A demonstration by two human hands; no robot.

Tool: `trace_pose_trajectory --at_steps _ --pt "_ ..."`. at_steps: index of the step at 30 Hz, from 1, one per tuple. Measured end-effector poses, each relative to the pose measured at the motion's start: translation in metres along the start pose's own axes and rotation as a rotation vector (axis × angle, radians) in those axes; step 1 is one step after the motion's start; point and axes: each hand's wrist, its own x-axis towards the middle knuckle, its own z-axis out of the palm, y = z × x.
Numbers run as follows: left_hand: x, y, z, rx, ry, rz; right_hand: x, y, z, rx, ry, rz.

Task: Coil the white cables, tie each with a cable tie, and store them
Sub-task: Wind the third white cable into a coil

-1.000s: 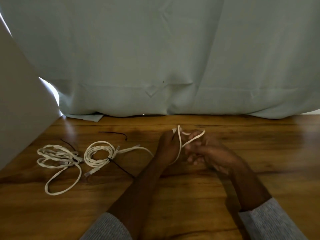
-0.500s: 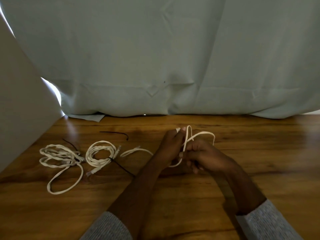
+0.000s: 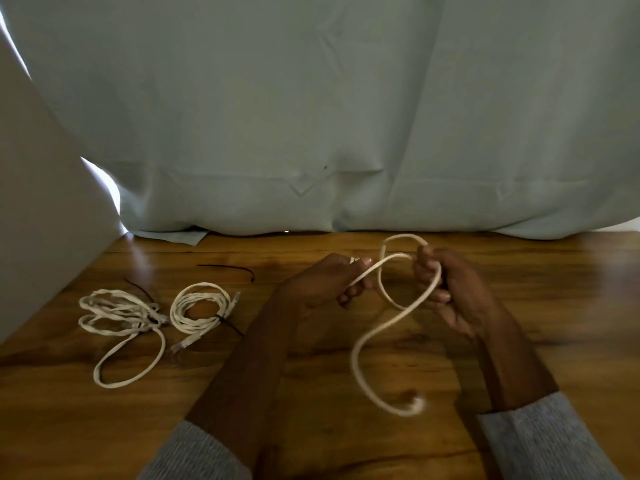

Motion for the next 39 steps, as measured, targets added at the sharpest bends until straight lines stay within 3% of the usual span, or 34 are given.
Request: trace_pose_trajectory --at_steps 5,10,12,17,23,25,28,30,35,39 --pt "-0.003 -0.022 0.007 0.02 0.047 -0.052 0.002 0.001 -0.011 0.045 0.085 -0.069" --pt "0.006 -0.03 0.026 0.264 0.121 0.193 0.011 0.013 0.01 0.22 0.198 -0.114" --pt "0.005 -0.029 0.03 0.373 0.084 0.214 0.015 0.017 0.013 0.22 0.285 -0.144" --pt "0.002 -0.021 0.038 0.437 -0.064 0.068 0.017 0.027 0.003 -0.452 0.56 -0.206" --pt "-0.006 -0.013 0.038 0.149 -0.037 0.055 0.013 0.028 0.004 -1.367 0.465 -0.293" --pt "-0.007 -0.014 0.038 0.048 -0.02 -0.004 0.008 0.025 0.007 -1.374 0.419 -0.343" --pt "-0.006 -0.014 0.032 -0.089 0.009 -0.07 0.002 0.013 0.002 -1.096 0.138 -0.311" --pt "-0.005 -0.012 0.029 -0.216 -0.032 -0.109 0.002 0.008 -0.004 -0.96 0.039 -0.323" --pt "-0.006 -0.003 0.034 -0.487 -0.267 -0.193 0.006 0.013 -0.002 -0.8 0.012 -0.444" --pt "-0.005 -0.003 0.04 -0.426 -0.21 -0.194 0.007 0.014 -0.002 -0.789 -0.004 -0.521"
